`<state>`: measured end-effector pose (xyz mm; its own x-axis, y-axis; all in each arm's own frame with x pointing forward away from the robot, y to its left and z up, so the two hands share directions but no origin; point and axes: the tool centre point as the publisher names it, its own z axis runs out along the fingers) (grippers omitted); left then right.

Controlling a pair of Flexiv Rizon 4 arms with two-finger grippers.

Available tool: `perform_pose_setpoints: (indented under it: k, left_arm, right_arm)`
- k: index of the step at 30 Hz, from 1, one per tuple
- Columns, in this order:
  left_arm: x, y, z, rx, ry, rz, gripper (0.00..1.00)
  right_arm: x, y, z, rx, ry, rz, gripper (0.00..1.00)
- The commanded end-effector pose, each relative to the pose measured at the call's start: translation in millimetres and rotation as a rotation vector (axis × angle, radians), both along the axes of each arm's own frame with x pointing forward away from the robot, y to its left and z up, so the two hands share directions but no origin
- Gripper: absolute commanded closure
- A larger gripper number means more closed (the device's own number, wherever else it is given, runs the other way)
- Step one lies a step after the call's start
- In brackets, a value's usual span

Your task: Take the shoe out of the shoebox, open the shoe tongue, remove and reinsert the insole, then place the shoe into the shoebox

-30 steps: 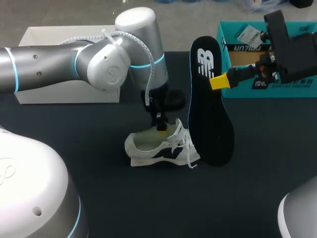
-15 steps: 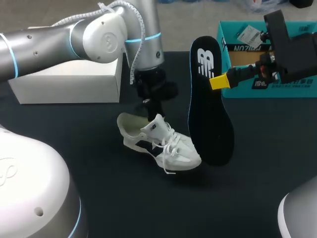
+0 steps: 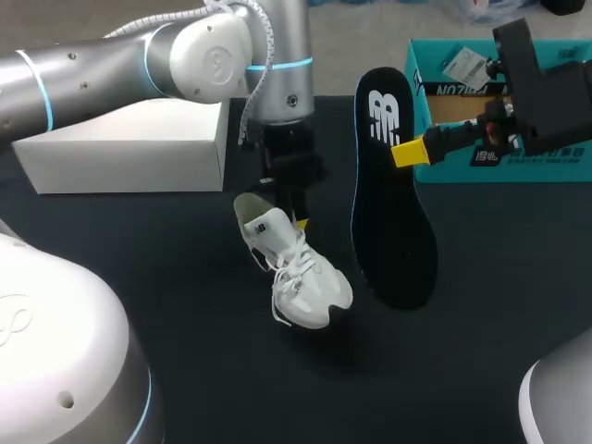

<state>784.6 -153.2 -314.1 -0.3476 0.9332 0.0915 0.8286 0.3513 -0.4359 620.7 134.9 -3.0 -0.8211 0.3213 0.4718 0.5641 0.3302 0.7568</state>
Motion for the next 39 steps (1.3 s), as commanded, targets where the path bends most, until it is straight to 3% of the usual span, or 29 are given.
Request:
perform_pose_setpoints:
  k: [1,10,23,32,39]
  left_arm:
    - [13.4,-7.4,2.6,0.060,0.012,-0.201,1.00]
    - [22.3,-19.6,4.3,0.217,-0.073,-0.332,1.00]
    - [24.2,-21.8,-8.3,0.250,-0.088,-0.309,1.00]
    - [28.0,-39.6,-20.4,0.390,-0.130,-0.395,1.00]
    - [29.8,-54.1,-34.2,0.427,-0.130,-0.451,1.00]
  right_arm:
    - [3.1,3.4,0.2,-0.004,0.003,0.002,1.00]
    - [3.1,3.4,0.2,-0.004,0.003,0.002,1.00]
    - [3.1,3.4,0.2,-0.004,0.003,0.002,1.00]
    - [3.1,3.4,0.2,-0.004,0.003,0.002,1.00]
    - [3.1,3.4,0.2,-0.004,0.003,0.002,1.00]
